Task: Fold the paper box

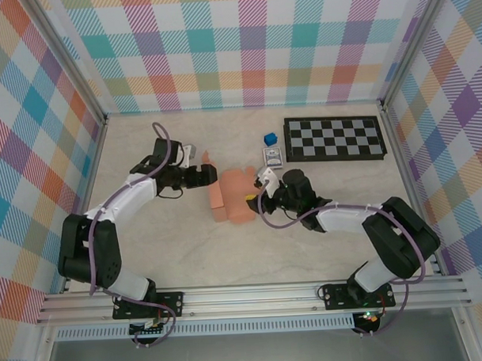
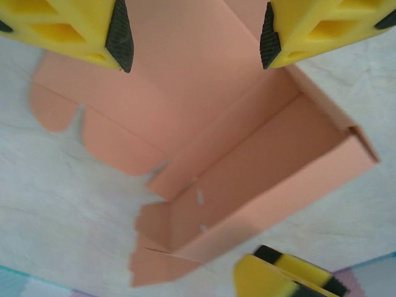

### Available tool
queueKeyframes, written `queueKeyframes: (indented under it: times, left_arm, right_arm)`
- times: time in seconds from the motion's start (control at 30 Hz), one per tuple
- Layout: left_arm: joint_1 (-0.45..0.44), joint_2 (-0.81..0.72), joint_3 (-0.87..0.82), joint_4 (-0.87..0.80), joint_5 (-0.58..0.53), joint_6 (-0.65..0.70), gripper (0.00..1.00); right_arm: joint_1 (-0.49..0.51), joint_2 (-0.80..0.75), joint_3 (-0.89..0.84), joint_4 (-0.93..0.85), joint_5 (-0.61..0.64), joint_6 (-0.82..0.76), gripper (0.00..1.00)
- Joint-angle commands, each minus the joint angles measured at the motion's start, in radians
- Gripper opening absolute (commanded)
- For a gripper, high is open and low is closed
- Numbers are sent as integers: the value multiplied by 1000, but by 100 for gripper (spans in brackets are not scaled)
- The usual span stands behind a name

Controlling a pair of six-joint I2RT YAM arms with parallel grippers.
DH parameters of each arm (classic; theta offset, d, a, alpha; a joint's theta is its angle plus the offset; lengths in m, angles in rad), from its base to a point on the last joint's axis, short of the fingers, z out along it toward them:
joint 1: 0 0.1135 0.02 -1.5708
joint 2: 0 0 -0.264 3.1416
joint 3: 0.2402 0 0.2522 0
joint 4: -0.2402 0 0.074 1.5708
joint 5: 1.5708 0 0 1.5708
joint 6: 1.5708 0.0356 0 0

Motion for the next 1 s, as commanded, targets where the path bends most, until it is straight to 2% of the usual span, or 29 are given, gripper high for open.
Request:
queueKeyframes:
  times: [0.0, 0.07, 0.2, 0.37, 0.47, 0.5, 0.6, 0.73, 0.97]
  left_arm:
    - [-32, 21, 35, -18, -85, -124, 100]
    - [-71, 36, 71, -75, -156, -101, 100]
    - [-124, 90, 113, -141, -258, -98, 90]
    - [-181, 130, 154, -163, -308, -83, 83]
    - [-192, 158, 191, -210, -323, -42, 73]
    - [-194, 166, 201, -218, -314, -20, 69]
    - [-194, 186, 233, -242, -270, 63, 65]
    - [-195, 218, 288, -306, -207, 226, 60]
    - [-194, 247, 338, -361, -82, 451, 55]
  right_arm:
    - [-4, -26, 65, -95, 33, 28, 58]
    - [-8, -27, 84, -116, 47, 32, 58]
    - [-22, -18, 97, -121, 60, 65, 59]
    - [-31, -18, 106, -135, 58, 78, 58]
    - [-47, -22, 112, -148, 52, 85, 58]
    - [-58, -25, 112, -151, 43, 90, 58]
    - [-103, -40, 121, -178, -6, 104, 58]
    - [-184, -57, 178, -316, -98, 104, 57]
    - [-295, -120, 181, -419, -104, 169, 57]
